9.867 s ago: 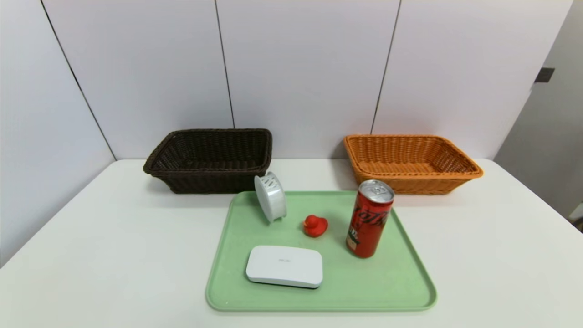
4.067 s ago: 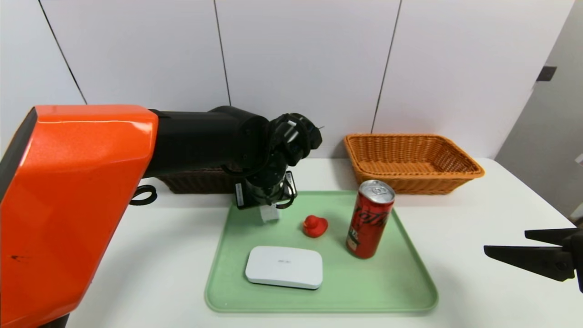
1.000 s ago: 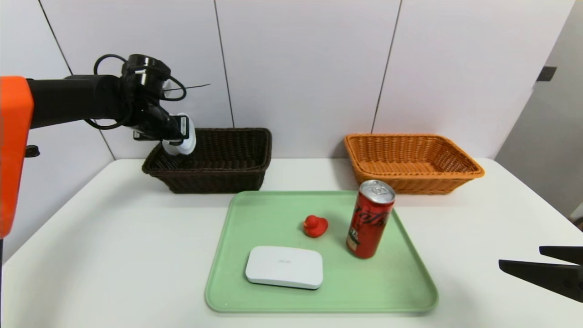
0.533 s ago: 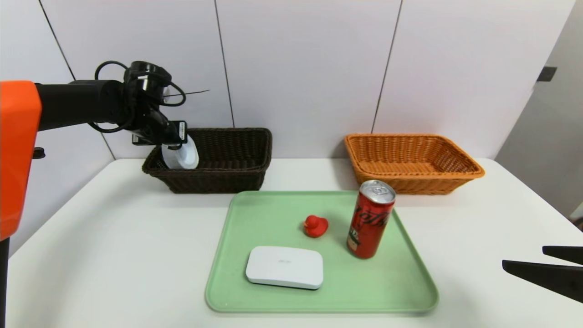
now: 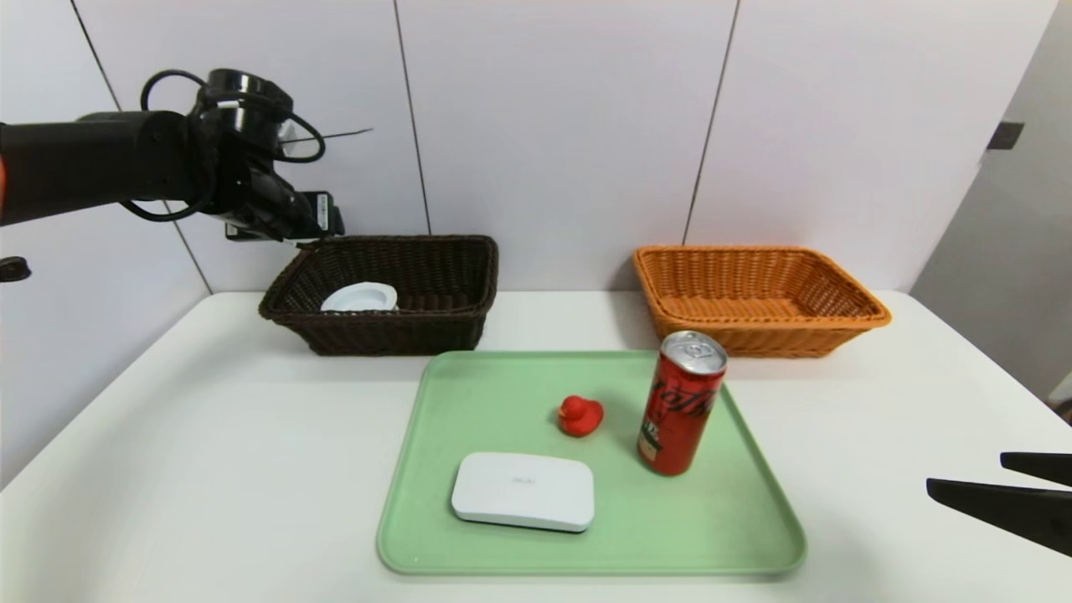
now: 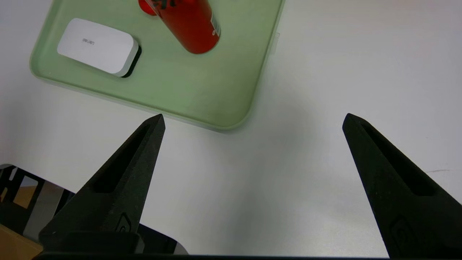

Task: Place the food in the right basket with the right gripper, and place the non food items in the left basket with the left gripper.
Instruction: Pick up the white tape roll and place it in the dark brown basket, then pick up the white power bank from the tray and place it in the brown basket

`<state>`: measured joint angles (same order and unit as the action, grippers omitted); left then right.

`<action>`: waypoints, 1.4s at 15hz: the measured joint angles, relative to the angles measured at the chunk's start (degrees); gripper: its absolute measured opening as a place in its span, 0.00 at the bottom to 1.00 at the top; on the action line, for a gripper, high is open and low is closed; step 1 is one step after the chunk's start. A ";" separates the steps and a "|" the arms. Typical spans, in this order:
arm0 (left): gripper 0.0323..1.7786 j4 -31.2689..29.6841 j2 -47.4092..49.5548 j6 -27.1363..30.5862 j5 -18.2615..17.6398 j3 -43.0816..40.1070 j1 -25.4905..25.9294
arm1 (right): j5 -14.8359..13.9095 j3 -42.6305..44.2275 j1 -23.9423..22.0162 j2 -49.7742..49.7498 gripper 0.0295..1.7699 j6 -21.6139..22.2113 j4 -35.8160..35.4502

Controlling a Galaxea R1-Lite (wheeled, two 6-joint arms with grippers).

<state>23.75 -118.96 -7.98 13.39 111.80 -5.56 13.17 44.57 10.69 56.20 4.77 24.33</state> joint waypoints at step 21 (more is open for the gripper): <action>0.94 16.85 16.81 16.32 -30.31 -6.56 -25.78 | 0.20 -1.08 0.00 -1.62 0.96 1.21 -0.11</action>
<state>40.59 -102.14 8.34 -16.92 105.24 -31.34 13.36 43.48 10.69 54.58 5.97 24.22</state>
